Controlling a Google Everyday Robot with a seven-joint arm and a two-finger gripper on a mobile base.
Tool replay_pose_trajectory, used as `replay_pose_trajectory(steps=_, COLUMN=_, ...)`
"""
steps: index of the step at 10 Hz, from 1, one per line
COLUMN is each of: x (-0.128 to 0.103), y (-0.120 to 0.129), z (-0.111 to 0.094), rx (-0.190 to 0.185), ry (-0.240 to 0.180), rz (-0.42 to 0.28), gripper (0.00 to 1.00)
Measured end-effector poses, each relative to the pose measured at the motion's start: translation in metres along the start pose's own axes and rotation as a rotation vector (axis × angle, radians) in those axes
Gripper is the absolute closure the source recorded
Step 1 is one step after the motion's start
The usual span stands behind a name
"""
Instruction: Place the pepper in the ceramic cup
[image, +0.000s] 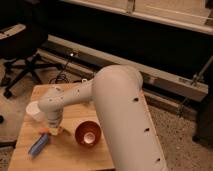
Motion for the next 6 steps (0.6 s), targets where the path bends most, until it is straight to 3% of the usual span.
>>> replay_pose_trajectory(steps=1, x=0.002, y=-0.005, z=-0.003, rx=0.003, ry=0.002, rz=0.025, gripper=0.76)
replay_pose_trajectory(steps=3, x=0.001, y=-0.03, z=-0.017, rx=0.03, ry=-0.053, rz=0.123, gripper=0.76)
replay_pose_trajectory(steps=6, x=-0.005, y=-0.07, z=-0.051, rx=0.094, ry=-0.119, rz=0.174, gripper=0.76)
